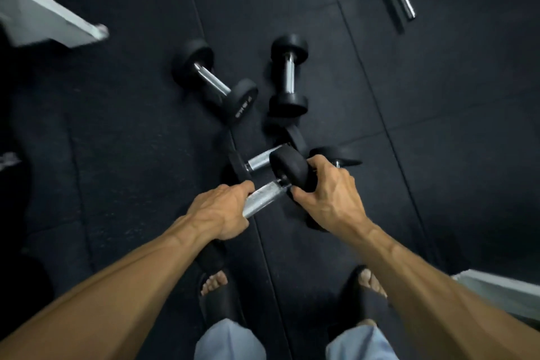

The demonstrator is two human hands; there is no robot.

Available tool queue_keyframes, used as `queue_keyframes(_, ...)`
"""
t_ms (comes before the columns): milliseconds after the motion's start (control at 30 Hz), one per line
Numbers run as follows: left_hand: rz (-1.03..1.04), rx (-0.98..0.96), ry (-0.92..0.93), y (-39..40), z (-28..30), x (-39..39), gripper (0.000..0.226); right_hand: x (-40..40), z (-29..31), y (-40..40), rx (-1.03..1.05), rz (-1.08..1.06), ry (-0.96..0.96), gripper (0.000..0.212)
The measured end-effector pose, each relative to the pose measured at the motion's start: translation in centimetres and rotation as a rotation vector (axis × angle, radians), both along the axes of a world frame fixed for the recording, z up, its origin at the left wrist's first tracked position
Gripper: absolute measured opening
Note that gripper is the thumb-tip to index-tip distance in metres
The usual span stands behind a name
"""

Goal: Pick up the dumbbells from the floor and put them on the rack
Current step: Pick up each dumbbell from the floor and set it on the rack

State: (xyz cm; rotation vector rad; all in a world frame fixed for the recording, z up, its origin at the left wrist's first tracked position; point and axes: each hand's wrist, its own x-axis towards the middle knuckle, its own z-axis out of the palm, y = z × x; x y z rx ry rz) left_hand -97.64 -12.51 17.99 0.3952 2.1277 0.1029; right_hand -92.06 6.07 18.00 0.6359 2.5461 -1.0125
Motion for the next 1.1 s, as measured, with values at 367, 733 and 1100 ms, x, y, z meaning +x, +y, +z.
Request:
queue_keyframes(367,0.474,0.103,0.189,-1.5,23.0,-0.8,0.046,-9.6,22.4,-0.6,0.086,0.496,0.283,0.035)
queue_keyframes(733,0.756,0.220,0.493,-13.0,42.2,-3.6,0.049,-17.3,44.3,-13.1,0.004,0.763,0.648,0.018)
queue_keyframes(1100,0.910,0.266,0.704,-28.7,53.1,-4.6,0.063,-21.2,56.8,-30.4,0.001,0.985,0.834,0.022)
